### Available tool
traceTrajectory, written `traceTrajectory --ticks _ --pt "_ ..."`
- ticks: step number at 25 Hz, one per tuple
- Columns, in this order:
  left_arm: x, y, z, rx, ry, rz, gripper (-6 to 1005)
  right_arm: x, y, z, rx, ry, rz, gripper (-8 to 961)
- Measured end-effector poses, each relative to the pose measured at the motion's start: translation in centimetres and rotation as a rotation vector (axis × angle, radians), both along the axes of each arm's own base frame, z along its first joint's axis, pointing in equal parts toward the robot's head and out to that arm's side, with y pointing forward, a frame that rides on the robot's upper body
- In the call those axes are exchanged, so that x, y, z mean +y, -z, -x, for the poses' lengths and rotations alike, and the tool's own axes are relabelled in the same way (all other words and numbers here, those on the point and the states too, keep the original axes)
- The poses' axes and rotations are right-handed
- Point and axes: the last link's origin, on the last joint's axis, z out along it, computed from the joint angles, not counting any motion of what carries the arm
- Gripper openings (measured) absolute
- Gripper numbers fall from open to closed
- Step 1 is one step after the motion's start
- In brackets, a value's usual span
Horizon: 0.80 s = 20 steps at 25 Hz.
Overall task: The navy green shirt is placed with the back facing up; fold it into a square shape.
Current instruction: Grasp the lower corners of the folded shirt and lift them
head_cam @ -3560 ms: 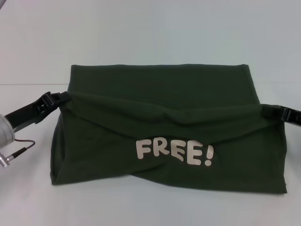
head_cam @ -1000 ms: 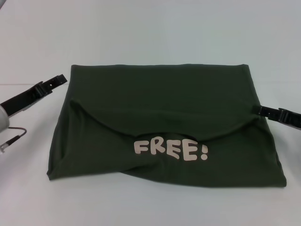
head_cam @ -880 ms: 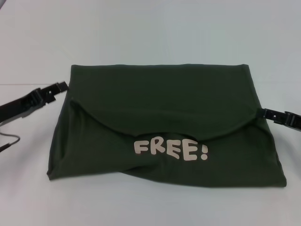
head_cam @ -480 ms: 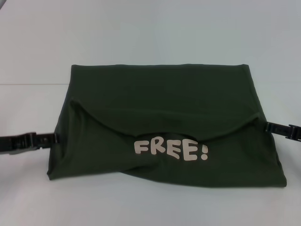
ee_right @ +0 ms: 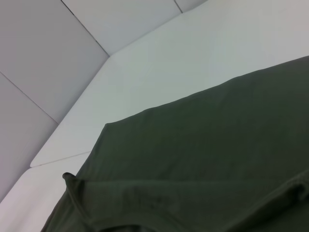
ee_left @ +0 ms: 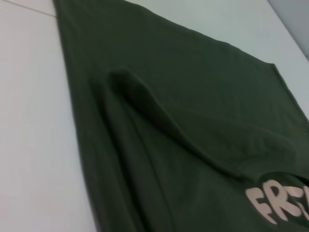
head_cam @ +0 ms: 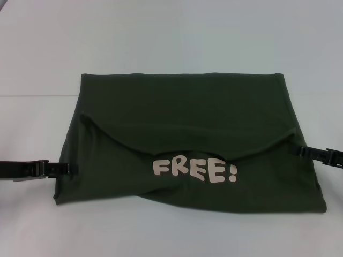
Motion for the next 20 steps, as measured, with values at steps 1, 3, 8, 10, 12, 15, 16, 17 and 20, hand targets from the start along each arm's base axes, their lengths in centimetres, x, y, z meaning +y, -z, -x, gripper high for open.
traceTrajectory --ticks 1,3,8,10,12,15,16,17,20 --pt "0.1 0.1 0.1 0.006 -0.003 -0.004 731 0.0 0.0 0.0 -0.001 0.001 0.001 925" --pt "0.1 0.3 0.1 0.01 -0.003 -0.004 732 0.0 0.0 -0.1 -0.003 0.002 0.001 924" --pt "0.0 1.6 -0.1 0.043 0.006 0.025 732 0.0 0.0 -0.1 -0.005 0.004 0.0 922" --pt "0.1 1.9 -0.1 0.051 0.006 0.024 731 0.0 0.0 -0.1 -0.006 0.004 0.001 922" --pt "0.2 2.1 -0.1 0.058 0.005 0.019 731 0.0 0.1 -0.1 -0.006 0.003 0.003 921" --pt "0.2 2.2 0.1 0.063 0.001 0.014 731 0.0 0.1 -0.1 -0.007 0.002 0.004 920" --pt "0.2 2.3 0.1 0.063 -0.001 0.014 731 0.0 0.1 -0.1 -0.007 0.002 0.005 920" --pt "0.2 2.3 0.1 0.064 -0.003 0.013 731 0.0 0.1 -0.1 -0.007 0.001 0.005 919" --pt "0.3 2.3 0.3 0.071 -0.01 0.002 730 0.0 0.1 0.0 -0.008 0.001 0.006 918"
